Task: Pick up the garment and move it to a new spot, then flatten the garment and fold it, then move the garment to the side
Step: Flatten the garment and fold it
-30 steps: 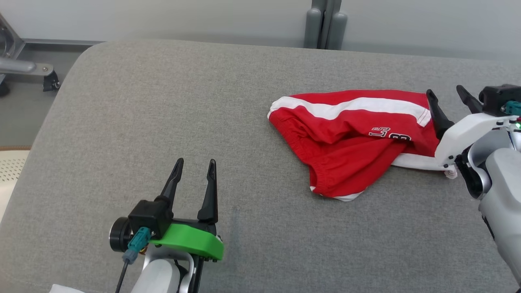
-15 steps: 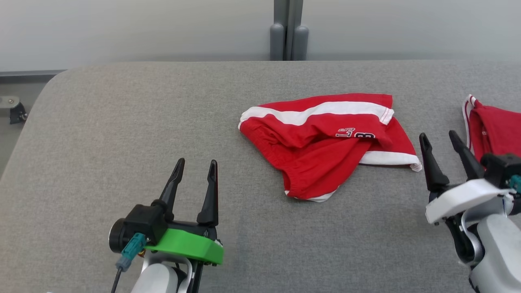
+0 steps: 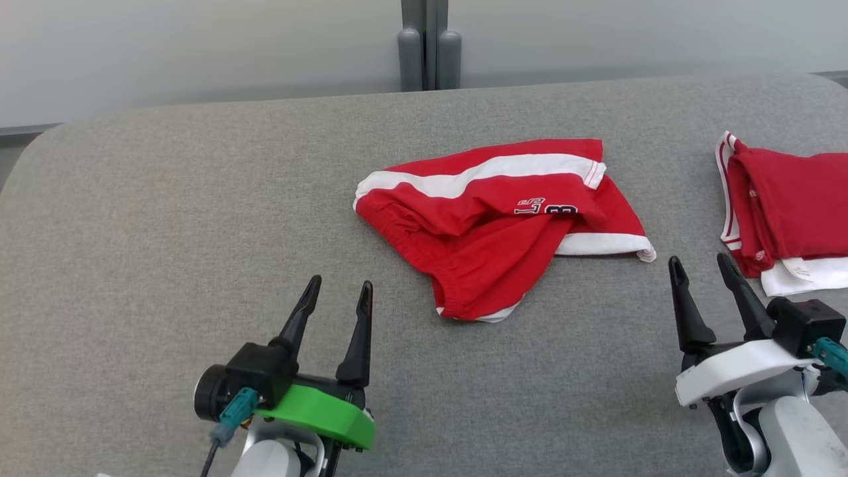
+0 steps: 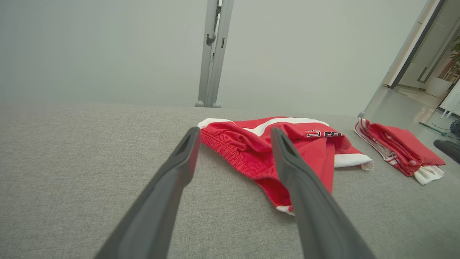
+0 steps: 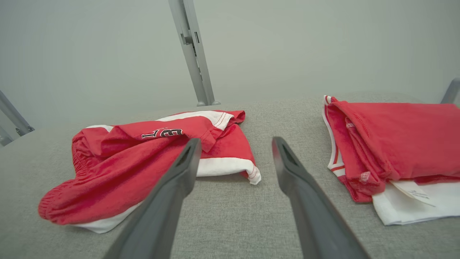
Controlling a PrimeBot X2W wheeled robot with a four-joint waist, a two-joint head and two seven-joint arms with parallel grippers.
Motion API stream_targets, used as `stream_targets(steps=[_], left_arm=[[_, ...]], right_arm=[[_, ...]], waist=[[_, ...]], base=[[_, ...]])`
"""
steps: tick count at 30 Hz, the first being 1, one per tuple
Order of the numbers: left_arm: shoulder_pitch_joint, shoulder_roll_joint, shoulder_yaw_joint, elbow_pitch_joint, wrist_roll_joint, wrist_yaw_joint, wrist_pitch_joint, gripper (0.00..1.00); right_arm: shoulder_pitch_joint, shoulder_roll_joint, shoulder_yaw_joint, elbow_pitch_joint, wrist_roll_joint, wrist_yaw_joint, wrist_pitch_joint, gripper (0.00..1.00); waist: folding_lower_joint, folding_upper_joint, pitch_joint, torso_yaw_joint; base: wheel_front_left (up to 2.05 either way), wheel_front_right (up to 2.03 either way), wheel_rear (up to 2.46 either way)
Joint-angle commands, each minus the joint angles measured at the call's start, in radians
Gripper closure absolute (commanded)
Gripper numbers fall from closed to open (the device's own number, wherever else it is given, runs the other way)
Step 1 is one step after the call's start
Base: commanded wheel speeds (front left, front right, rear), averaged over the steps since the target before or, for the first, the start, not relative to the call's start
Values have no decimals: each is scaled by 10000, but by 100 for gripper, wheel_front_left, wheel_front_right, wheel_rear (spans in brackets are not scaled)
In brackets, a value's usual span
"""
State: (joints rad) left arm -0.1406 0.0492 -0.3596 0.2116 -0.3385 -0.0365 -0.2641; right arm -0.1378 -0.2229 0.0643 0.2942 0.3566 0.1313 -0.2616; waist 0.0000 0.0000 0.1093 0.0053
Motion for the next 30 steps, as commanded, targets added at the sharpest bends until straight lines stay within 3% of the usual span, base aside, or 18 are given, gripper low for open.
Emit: stream_targets(steps=[1, 14, 20, 30], left_arm=[[-160, 31, -58, 207, 168, -85, 3, 0], [-1786, 37, -1901, 3774, 2026, -767, 3, 0], [-2614, 35, -2273, 4787, 1699, -609, 3, 0], [-3193, 39, -2723, 4922, 998, -445, 3, 0]], right_arm=[[-163, 2, -41, -57, -75, -14, -42, 0], [-524, -53, -4, -14, 39, -14, 18, 0], [-653, -82, 227, 13, 223, -14, 40, 0], [-816, -102, 338, 281, 378, -14, -7, 0]], waist=[[0, 0, 146, -108], [0, 0, 750, -767], [0, 0, 987, -1103], [0, 0, 1173, -1385]], base=[[0, 0, 0], [0, 0, 0], [0, 0, 0], [0, 0, 0]])
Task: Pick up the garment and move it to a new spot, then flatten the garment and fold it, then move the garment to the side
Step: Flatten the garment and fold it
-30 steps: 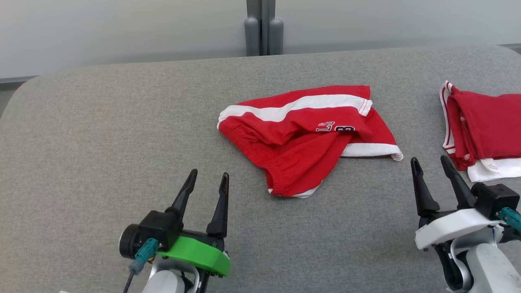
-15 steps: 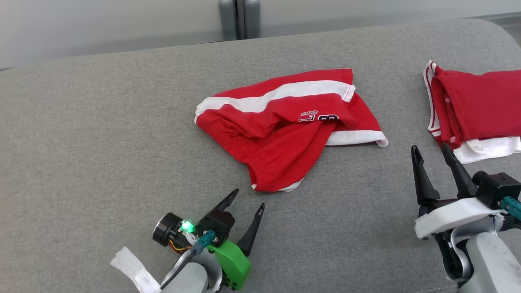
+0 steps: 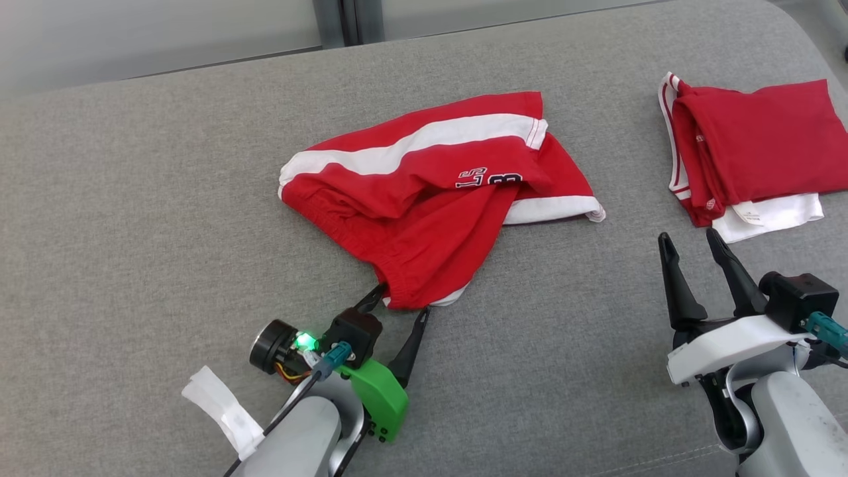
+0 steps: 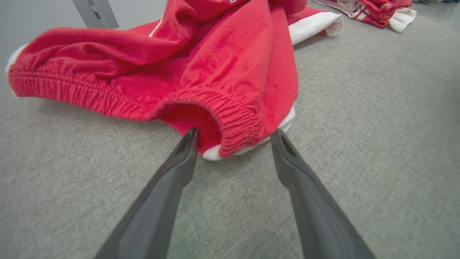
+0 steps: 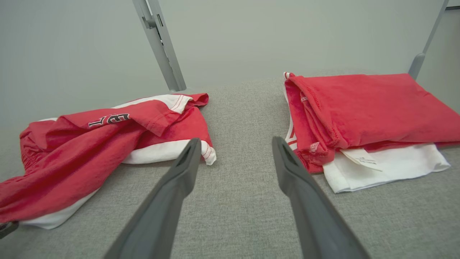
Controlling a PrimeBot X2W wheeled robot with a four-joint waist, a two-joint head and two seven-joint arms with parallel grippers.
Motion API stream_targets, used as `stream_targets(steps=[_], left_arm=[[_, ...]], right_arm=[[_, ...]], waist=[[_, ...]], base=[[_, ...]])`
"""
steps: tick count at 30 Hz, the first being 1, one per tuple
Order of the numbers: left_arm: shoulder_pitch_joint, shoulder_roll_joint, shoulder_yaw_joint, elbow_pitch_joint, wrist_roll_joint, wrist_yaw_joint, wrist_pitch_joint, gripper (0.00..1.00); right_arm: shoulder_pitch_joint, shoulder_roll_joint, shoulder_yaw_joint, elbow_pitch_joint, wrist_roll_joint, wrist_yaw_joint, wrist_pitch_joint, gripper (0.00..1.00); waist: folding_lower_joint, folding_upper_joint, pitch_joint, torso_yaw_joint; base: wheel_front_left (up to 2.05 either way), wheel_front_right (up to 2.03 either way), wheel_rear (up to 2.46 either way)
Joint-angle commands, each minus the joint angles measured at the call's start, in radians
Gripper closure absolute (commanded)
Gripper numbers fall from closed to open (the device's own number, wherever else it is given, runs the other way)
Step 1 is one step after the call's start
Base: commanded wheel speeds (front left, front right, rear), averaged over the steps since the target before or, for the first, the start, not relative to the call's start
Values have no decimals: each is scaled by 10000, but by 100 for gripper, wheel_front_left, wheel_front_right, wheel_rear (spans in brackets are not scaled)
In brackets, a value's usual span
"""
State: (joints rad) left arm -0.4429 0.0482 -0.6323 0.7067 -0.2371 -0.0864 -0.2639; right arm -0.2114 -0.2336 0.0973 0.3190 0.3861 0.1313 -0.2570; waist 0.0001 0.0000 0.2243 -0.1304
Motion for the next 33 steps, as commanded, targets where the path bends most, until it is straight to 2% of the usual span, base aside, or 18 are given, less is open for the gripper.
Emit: stream_targets(steps=[1, 2, 3, 5, 6, 7, 19, 22, 24, 26, 30, 33], left_arm=[[-186, 49, -6, -41, -53, 68, 1, 0], [-196, 48, -20, -46, -70, 75, 1, 5], [-199, 48, -38, -31, -77, 78, 1, 16], [-216, 48, -78, 37, -114, 73, 1, 57], [-233, 48, -107, 68, -147, 56, 1, 84], [-246, 45, -137, 98, -156, 38, 1, 100], [-235, 49, -47, -183, -163, 150, 1, 100], [-184, 47, -29, -390, -47, 175, 1, 100], [-174, 46, -76, -466, 23, 134, 1, 100], [-177, 49, -69, -545, 13, 173, 1, 100], [-191, 43, -126, -727, -69, 239, 1, 100], [-201, 47, -182, -834, -146, 305, 1, 100]], right_arm=[[-100, 17, 14, 50, 82, -14, -57, 0], [-118, 30, 19, 68, 78, -14, -62, 0], [-130, 39, 18, 86, 80, -14, -61, 0], [-153, 58, 8, 116, 92, -14, -70, 0], [-159, 65, -6, 132, 101, -14, -76, 0], [-161, 67, -14, 144, 103, -14, -80, 0], [-446, -24, 168, 666, 148, -14, 184, 0], [-710, -52, 85, 1274, 30, -14, 453, 0], [-974, -262, 62, 1758, -616, -17, 516, 0], [-1254, -70, 50, 2234, -922, -12, 617, 0], [-1775, -85, 149, 3172, -1507, -17, 720, 0], [-2112, 280, -90, 3699, -778, -15, 710, 0]], waist=[[-1, 0, 29, -37], [-1, 0, 37, -44], [-1, 0, 41, -46], [-1, 0, 50, -47], [-1, 0, 51, -41], [-1, 0, 51, -32], [-1, 0, -126, 603], [-1, 0, -120, 893], [-1, 0, -87, 1072], [-1, 0, -59, 1213], [-1, 0, -2, 1447], [-1, 0, 12, 1604]], base=[[0, 0, 0], [0, 0, 0], [0, 0, 0], [0, 0, 0], [0, 0, 0], [0, 0, 0], [0, 0, 0], [0, 0, 0], [0, 0, 0], [0, 0, 0], [0, 0, 0], [0, 0, 0]])
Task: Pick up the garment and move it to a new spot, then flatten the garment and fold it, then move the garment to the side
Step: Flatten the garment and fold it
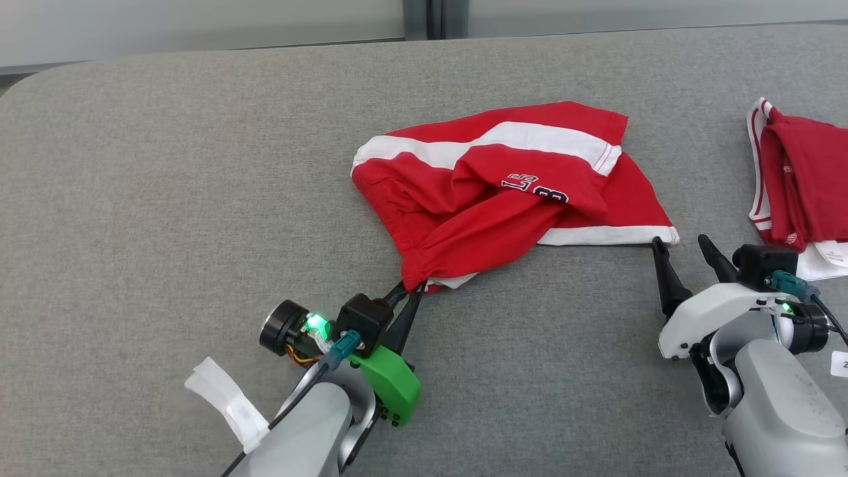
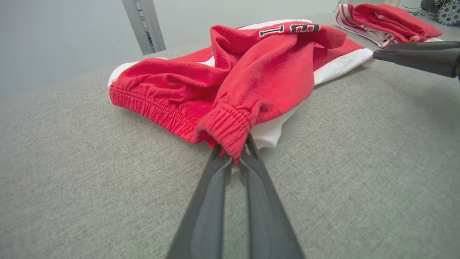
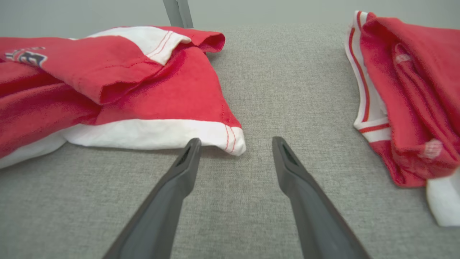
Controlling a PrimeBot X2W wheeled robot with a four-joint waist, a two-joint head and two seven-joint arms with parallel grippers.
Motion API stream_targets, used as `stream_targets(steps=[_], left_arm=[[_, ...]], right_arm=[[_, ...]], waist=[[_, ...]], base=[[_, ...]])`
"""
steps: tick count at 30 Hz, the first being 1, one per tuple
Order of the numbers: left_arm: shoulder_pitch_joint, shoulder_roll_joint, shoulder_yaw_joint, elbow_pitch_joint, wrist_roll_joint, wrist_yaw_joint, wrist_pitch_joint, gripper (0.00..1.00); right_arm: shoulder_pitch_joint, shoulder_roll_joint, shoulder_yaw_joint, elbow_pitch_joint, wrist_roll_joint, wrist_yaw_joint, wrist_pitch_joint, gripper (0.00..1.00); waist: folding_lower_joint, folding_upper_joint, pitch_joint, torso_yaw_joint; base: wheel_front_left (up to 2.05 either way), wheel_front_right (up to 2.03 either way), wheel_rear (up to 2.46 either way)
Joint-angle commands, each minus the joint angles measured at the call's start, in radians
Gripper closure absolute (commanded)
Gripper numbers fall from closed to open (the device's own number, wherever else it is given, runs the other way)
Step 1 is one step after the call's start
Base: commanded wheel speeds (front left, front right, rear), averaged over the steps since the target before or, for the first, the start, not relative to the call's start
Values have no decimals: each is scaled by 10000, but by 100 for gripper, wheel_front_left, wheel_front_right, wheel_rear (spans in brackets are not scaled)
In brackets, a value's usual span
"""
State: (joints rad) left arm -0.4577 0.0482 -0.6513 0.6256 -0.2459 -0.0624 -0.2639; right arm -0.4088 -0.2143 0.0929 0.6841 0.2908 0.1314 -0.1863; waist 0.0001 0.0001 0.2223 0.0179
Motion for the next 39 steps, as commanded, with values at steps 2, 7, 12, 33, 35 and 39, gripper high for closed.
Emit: stream_targets(steps=[2, 7, 12, 33, 35, 39], left_arm=[[-52, 47, 8, -81, -87, 132, 1, 100], [-14, 47, 108, -108, -50, 201, 1, 100], [68, 47, 211, -121, 22, 206, 1, 100], [13, 142, 767, -26, 4, 139, 1, 100], [-117, 316, 913, -185, 43, 86, 1, 100], [-611, 717, 1067, -399, 121, -96, 1, 100]], right_arm=[[-274, 70, -150, 235, 601, -19, -73, 0], [-316, 22, 74, 508, 1307, -17, -230, 0], [-462, -73, 249, 911, 1591, -17, -328, 0], [-699, -549, 1448, 1021, 1773, -17, -642, 100], [-649, -767, 1657, 475, 1997, -17, -666, 100], [-653, -1246, 1997, -886, 2563, -17, -576, 100]], waist=[[-1, -1, 38, 196], [-1, -1, 60, 325], [-1, -1, 83, 375], [-1, -1, -309, 366], [-1, -1, -479, 339], [-1, -1, -892, 279]], base=[[0, 0, 0], [0, 0, 0], [0, 0, 0], [0, 0, 0], [0, 0, 0], [0, 0, 0]])
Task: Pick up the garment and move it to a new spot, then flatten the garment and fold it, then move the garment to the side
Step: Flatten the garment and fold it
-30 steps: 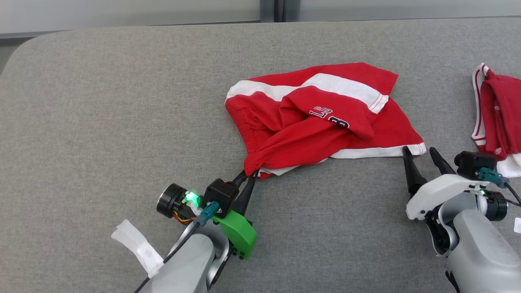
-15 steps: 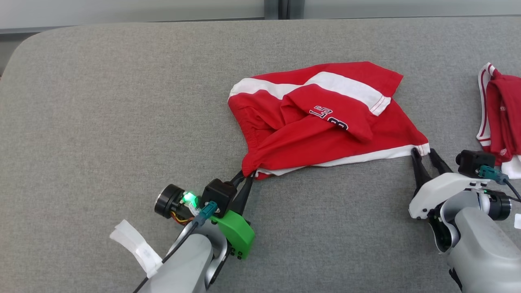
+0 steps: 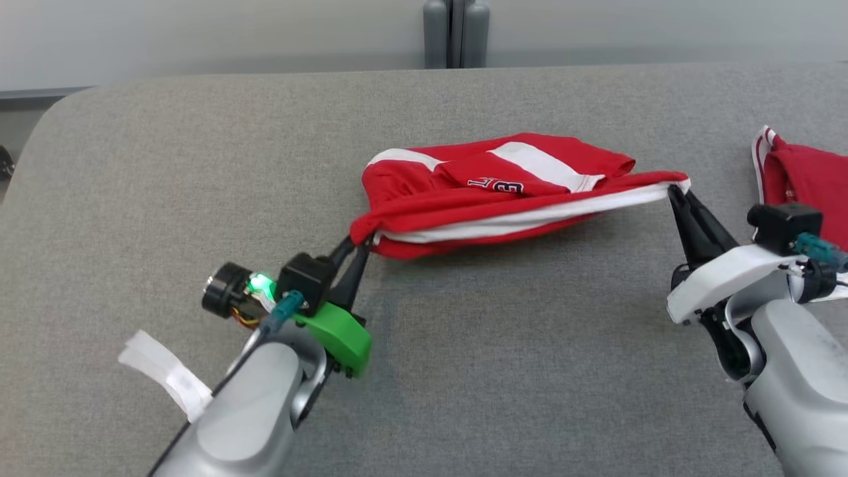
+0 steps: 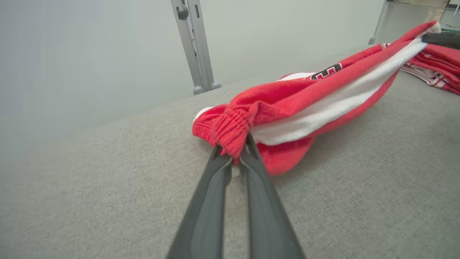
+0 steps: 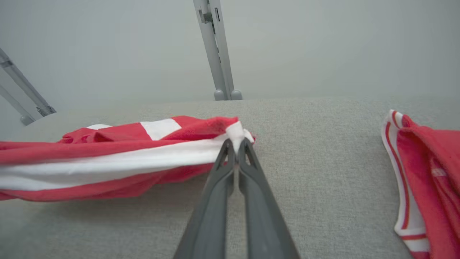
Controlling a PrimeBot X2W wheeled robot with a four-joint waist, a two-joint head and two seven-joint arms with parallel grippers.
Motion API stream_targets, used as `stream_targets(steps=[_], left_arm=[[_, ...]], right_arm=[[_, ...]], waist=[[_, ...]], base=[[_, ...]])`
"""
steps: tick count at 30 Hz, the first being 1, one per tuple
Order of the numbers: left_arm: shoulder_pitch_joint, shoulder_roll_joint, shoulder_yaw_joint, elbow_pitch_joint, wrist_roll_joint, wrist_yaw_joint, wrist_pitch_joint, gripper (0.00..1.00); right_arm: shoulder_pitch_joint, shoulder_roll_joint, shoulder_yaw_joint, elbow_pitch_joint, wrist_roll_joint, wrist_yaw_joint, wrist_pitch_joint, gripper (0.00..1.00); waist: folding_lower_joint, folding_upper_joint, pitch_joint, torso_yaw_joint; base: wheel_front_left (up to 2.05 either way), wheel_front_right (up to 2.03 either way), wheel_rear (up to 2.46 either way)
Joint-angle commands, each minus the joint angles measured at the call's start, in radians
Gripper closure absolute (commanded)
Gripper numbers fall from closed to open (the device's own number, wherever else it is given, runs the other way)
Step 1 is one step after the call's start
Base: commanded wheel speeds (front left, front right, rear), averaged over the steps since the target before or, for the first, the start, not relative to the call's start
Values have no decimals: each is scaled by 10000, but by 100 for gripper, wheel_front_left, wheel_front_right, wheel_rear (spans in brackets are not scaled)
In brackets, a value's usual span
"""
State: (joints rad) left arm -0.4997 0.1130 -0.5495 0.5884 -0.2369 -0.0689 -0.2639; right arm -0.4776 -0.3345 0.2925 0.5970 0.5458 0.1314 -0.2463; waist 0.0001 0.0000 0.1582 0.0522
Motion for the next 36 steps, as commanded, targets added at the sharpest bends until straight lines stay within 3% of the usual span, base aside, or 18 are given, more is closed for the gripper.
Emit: stream_targets(steps=[1, 9, 16, 22, 30, 36], left_arm=[[-376, 193, 60, -69, 9, -102, 37, 100], [-2464, 1107, -102, -922, -333, -540, 1157, 100], [-3976, 1637, -199, -1833, -1241, -613, 2217, 100], [-4092, 1923, 146, -2429, -2109, -610, 2666, 100], [-3505, 2073, 441, -3041, -2718, -394, 3063, 100], [-3812, 1966, 488, -3287, -2914, -239, 3442, 100]], right_arm=[[-38, -242, 68, -401, 106, -17, 88, 100], [-955, -961, 30, -2939, 120, -17, 1340, 100], [-1704, -516, -644, -4523, -245, -17, 2724, 100], [-1314, 117, -1417, -5561, -818, -17, 3740, 100], [-718, 738, -2513, -5983, -1778, -17, 4579, 100], [-1130, 834, -2593, -6134, -1846, -17, 5098, 100]], waist=[[-1, 0, -400, -76], [-1, 0, -1460, -171], [-1, 0, -1923, -212], [-1, 0, -2042, -158], [-1, 0, -1800, -20], [-1, 0, -985, -40]], base=[[0, 0, 0], [0, 0, 0], [0, 0, 0], [0, 0, 0], [0, 0, 0], [0, 0, 0]])
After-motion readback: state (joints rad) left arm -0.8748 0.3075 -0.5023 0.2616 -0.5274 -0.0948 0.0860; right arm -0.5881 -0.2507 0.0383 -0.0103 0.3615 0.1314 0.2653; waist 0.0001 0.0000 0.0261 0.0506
